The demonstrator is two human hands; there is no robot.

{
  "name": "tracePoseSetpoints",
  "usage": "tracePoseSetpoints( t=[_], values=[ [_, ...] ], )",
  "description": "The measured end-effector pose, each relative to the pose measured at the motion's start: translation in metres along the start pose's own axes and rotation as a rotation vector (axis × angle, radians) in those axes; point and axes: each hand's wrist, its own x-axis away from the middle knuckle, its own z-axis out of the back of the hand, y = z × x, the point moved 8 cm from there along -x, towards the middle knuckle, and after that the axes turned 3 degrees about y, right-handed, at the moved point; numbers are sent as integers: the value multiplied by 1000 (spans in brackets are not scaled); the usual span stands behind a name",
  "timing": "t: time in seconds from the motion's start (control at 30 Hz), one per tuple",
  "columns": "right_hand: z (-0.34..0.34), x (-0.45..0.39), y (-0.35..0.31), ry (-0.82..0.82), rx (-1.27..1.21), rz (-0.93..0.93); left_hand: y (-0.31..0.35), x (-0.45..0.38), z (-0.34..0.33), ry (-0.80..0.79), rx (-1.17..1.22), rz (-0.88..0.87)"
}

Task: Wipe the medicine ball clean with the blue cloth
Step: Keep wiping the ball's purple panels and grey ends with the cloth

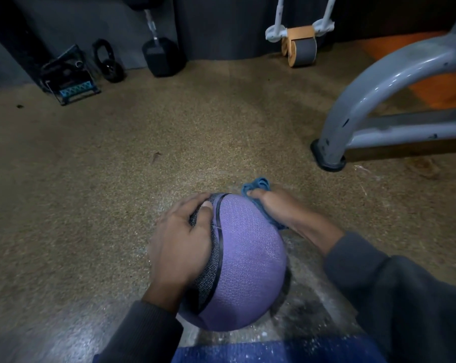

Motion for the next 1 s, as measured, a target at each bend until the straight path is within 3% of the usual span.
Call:
tracePoseSetpoints(
  t=[0.07, 0.17, 0.23, 0.3, 0.4, 0.47, 0.53, 0.63, 0.7, 0.8, 0.9, 0.93, 1.0],
  values=[
    [0, 15, -10, 91, 103, 157, 1, -2, -2, -21, -7, 17],
    [-11, 66, -55, 288, 420, 545, 1, -2, -1, -22, 13, 13],
    [-17, 78, -68, 321, 490, 629, 0, 0, 0, -7, 18, -2],
    [-12, 59, -60, 252, 390, 557, -1, 2, 1, 10, 25, -15],
    [-3, 15, -26, 61, 106, 296, -2, 3, 2, 26, 30, -14],
    [0, 9, -1, 46, -46, 151, -1, 4, 3, 32, 19, -2],
    [6, 30, 7, 190, -11, 184, -1, 3, 2, 20, 1, 7],
    [-7, 88, -33, 375, 323, 517, -2, 0, 2, -8, 1, 20],
    [-18, 102, -61, 414, 471, 656, -1, 0, 0, -20, 5, 13],
    [-10, 60, -60, 290, 381, 511, 2, 2, 1, 1, 3, 11],
    [2, 16, -26, 108, 79, 227, -3, 1, 3, 18, 8, 62],
    [5, 14, -17, 114, 26, 173, -3, 0, 4, 19, 0, 76],
    [6, 33, -15, 218, 78, 242, -3, -2, 2, 7, -30, 83]
  ],
)
